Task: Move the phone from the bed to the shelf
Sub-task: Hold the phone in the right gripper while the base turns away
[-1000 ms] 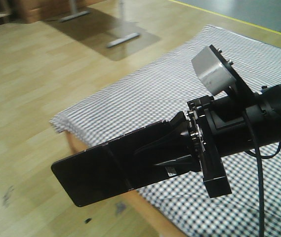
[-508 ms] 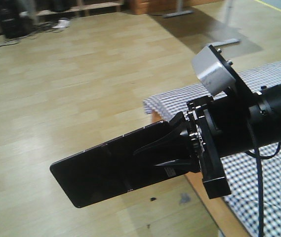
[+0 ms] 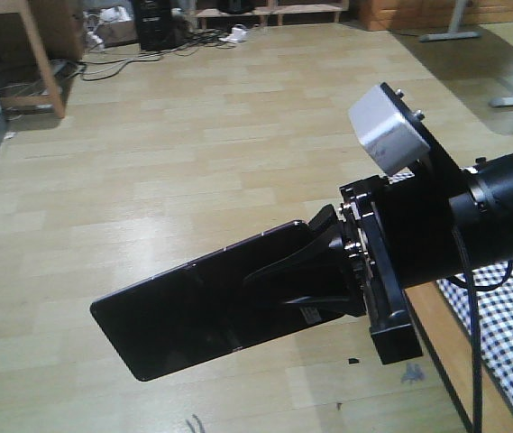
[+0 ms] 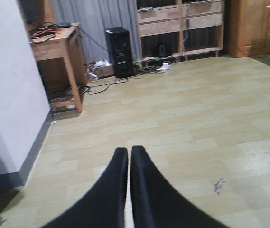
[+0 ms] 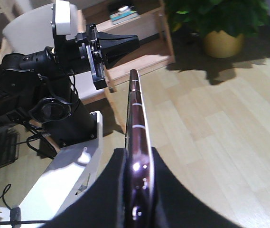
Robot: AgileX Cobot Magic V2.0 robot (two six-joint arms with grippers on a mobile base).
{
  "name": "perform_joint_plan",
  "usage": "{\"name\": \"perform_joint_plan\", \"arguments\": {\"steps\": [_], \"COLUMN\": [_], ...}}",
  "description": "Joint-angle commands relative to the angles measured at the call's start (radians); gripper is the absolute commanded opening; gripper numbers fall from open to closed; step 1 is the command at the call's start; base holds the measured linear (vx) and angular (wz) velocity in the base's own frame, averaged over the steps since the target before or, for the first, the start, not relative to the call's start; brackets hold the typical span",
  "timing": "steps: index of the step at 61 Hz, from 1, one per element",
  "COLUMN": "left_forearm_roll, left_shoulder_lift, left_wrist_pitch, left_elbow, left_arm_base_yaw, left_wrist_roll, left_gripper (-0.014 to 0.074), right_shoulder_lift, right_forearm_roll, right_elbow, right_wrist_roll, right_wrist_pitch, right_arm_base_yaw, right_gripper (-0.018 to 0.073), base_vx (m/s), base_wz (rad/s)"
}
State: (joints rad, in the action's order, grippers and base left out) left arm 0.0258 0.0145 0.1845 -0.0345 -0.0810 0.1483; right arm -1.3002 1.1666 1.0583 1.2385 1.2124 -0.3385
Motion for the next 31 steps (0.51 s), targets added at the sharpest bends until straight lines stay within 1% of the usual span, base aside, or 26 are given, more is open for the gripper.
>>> {"name": "perform_joint_plan", "arguments": {"steps": [1,16,31], "left_forearm_roll": [0.009,0.009,0.009], "left_shoulder_lift": [0.011,0.011,0.011], "left_wrist_pitch": [-0.072,-0.072,-0.072], "left_elbow": [0.023,0.023,0.023], "left_arm_base_yaw": [0.002,0.002,0.002], "left_wrist_roll": [-0.006,-0.006,-0.006], "left_gripper": [0.0001,0.0001,0.0001], "right_shoulder_lift": [0.029,0.029,0.029], "right_forearm_roll": [0.090,0.090,0.090], "right_elbow": [0.025,0.025,0.025], "right_wrist_roll": [0.007,0.007,0.008], "right_wrist_pitch": [0.075,0.075,0.075], "right_arm_base_yaw": [0.003,0.003,0.003], "right_gripper": [-0.0002,-0.0002,-0.0002], "base_vx": [-0.08,-0.06,0.00], "base_wz": [0.32,0.23,0.02]}}
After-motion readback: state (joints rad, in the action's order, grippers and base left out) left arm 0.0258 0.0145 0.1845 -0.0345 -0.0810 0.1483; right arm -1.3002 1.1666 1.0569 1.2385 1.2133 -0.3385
